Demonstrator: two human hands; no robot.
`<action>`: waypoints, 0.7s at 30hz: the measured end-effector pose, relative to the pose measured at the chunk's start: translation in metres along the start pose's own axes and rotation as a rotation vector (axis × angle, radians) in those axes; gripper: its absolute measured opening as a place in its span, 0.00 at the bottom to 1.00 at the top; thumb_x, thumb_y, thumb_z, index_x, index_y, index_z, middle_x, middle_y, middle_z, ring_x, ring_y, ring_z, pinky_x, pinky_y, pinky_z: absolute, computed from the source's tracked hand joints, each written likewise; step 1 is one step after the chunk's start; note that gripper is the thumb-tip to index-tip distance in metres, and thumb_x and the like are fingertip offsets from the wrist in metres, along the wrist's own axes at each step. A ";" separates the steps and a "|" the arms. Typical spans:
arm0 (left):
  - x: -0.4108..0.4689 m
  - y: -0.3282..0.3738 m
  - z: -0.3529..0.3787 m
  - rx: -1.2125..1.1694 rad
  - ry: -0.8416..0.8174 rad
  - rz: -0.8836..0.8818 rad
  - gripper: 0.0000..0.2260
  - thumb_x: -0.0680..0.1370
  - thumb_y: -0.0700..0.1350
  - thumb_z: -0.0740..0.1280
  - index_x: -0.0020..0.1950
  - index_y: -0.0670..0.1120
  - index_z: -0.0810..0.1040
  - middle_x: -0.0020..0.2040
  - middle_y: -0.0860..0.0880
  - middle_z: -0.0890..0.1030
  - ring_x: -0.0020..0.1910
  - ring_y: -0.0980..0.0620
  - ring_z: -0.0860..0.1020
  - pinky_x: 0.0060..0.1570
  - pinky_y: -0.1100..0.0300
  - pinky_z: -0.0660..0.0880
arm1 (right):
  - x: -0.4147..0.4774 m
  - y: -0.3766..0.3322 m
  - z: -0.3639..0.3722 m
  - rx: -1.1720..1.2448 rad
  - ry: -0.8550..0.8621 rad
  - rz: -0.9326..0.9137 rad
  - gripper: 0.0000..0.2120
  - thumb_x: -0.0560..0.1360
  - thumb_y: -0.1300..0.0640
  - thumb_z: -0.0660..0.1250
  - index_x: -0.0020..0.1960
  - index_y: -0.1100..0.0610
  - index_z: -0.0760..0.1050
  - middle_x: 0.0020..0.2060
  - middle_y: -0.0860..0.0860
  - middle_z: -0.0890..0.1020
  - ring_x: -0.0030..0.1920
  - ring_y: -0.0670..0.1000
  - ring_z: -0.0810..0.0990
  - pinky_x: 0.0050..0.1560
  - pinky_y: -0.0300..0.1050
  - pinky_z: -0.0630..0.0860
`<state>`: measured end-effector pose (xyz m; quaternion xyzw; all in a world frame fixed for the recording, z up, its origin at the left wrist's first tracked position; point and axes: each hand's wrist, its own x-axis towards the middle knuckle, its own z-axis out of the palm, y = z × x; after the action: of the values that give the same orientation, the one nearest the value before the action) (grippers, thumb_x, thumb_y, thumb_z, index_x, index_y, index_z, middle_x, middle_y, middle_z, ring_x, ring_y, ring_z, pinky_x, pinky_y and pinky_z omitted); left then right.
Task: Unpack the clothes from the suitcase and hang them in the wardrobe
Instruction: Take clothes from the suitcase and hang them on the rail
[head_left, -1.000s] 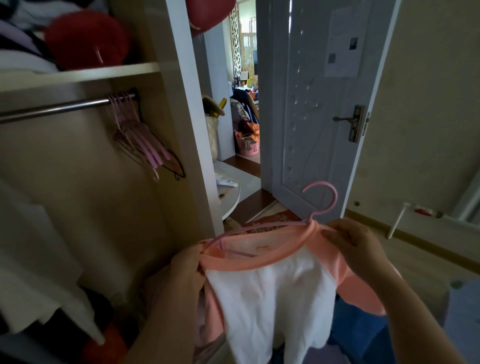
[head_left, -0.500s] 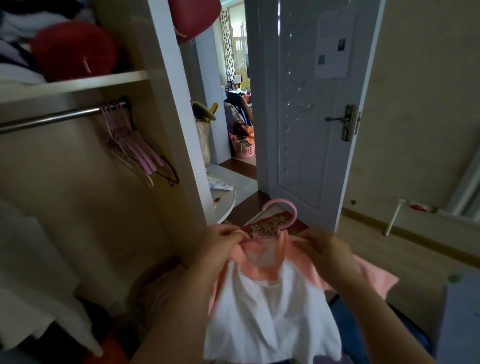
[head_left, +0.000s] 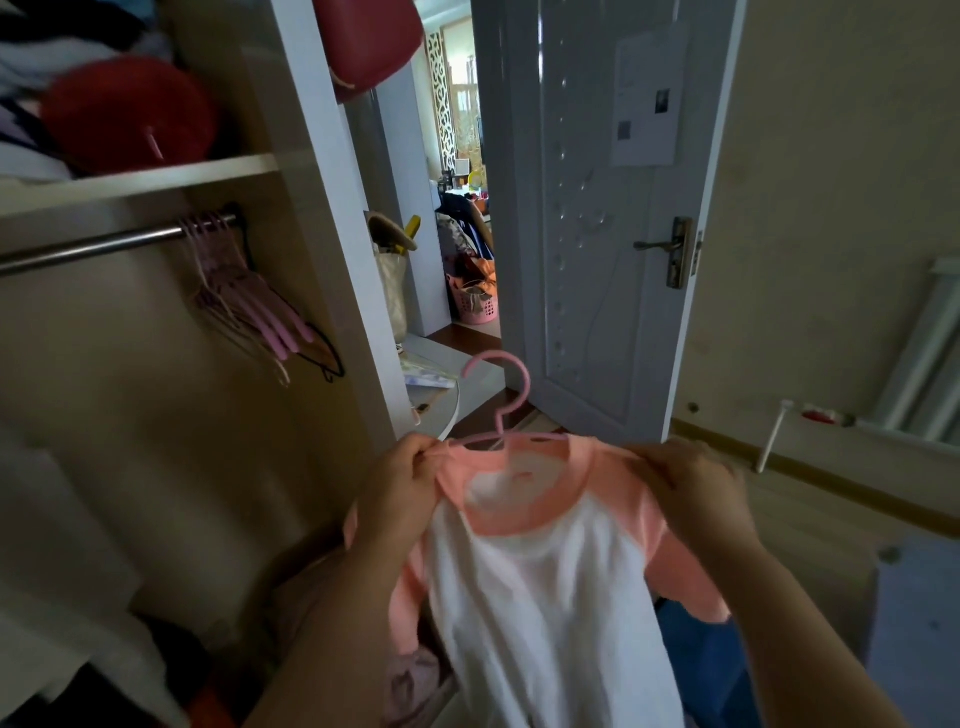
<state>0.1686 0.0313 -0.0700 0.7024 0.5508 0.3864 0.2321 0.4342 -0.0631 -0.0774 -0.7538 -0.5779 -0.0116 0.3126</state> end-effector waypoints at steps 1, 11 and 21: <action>0.002 -0.002 -0.002 0.004 0.020 -0.006 0.05 0.79 0.43 0.63 0.48 0.49 0.78 0.47 0.49 0.81 0.47 0.48 0.78 0.47 0.56 0.73 | -0.001 0.004 -0.003 -0.078 -0.035 0.094 0.14 0.80 0.48 0.55 0.58 0.40 0.78 0.50 0.45 0.82 0.51 0.49 0.77 0.54 0.48 0.70; -0.001 0.008 0.008 -0.047 -0.106 0.044 0.08 0.79 0.40 0.63 0.45 0.52 0.78 0.43 0.54 0.81 0.45 0.53 0.79 0.41 0.66 0.70 | 0.006 -0.046 0.005 0.037 -0.187 -0.022 0.09 0.77 0.46 0.61 0.53 0.44 0.78 0.46 0.43 0.81 0.51 0.50 0.79 0.59 0.49 0.71; 0.000 -0.023 -0.019 0.120 0.049 -0.204 0.10 0.80 0.47 0.62 0.57 0.47 0.80 0.52 0.47 0.81 0.51 0.47 0.78 0.54 0.54 0.74 | 0.022 -0.063 0.003 0.114 -0.235 -0.053 0.07 0.78 0.48 0.61 0.47 0.44 0.78 0.38 0.41 0.77 0.39 0.47 0.76 0.42 0.43 0.74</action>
<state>0.1394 0.0365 -0.0761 0.6455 0.6472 0.3442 0.2144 0.3850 -0.0339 -0.0426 -0.7153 -0.6301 0.1014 0.2848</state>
